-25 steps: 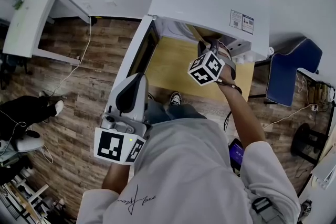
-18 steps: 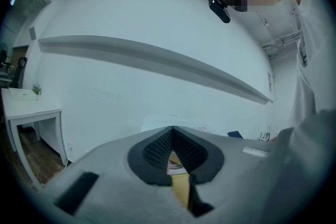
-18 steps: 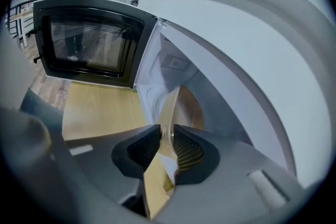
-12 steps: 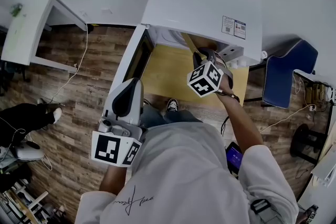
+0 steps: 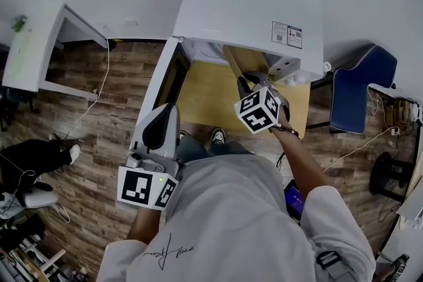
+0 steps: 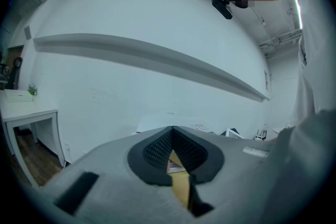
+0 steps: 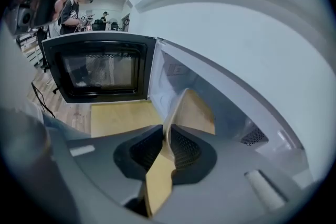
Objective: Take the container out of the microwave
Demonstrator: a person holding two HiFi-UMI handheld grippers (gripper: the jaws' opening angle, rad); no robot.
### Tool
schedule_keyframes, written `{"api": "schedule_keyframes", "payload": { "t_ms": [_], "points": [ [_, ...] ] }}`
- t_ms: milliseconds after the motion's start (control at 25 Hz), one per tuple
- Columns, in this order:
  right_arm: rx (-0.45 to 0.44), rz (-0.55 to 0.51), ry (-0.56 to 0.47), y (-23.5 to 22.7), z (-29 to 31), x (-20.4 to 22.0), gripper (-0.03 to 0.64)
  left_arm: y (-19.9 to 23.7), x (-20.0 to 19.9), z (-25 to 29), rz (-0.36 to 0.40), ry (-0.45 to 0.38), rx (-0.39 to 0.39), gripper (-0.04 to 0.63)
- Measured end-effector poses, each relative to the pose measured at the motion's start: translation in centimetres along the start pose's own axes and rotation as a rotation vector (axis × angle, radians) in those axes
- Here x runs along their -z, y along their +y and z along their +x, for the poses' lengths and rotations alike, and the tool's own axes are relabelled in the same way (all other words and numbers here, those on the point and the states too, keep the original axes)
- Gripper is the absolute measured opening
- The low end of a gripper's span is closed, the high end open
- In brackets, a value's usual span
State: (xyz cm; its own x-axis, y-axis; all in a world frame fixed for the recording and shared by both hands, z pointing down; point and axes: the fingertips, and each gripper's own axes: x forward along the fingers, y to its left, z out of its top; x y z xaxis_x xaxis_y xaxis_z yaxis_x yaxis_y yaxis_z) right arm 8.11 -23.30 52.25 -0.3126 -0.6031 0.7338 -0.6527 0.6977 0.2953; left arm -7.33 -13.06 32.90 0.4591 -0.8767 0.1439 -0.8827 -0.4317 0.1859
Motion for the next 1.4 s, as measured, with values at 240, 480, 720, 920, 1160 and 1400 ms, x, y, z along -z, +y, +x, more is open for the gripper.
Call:
{"api": "schedule_keyframes", "payload": {
  "t_ms": [240, 480, 720, 920, 1160, 1400],
  "points": [
    [-0.051, 0.093, -0.041, 1.4, -1.7, -0.9, 0.06, 0.4, 0.1, -0.5, -0.003, 0.002, -0.009, -0.001],
    [-0.095, 0.171, -0.09, 2.6, -3.3, -1.4, 0.06, 0.6, 0.7, -0.5, -0.012, 0.005, -0.013, -0.002],
    [-0.122, 0.236, -0.157, 3.1, -5.4, -2.3, 0.06, 0.7, 1.1, -0.2, -0.021, 0.017, -0.001, 0.0],
    [-0.127, 0.265, -0.185, 3.2, -7.0, -2.3, 0.06, 0.8, 1.2, -0.1, -0.027, 0.017, -0.001, 0.0],
    [-0.162, 0.293, -0.221, 4.0, -8.8, -2.5, 0.06, 0.6, 1.3, 0.1, -0.026, 0.02, 0.004, 0.0],
    [-0.178, 0.299, -0.256, 4.8, -10.5, -3.3, 0.06, 0.0, 1.3, 0.3, -0.031, 0.018, 0.019, 0.0]
  ]
}}
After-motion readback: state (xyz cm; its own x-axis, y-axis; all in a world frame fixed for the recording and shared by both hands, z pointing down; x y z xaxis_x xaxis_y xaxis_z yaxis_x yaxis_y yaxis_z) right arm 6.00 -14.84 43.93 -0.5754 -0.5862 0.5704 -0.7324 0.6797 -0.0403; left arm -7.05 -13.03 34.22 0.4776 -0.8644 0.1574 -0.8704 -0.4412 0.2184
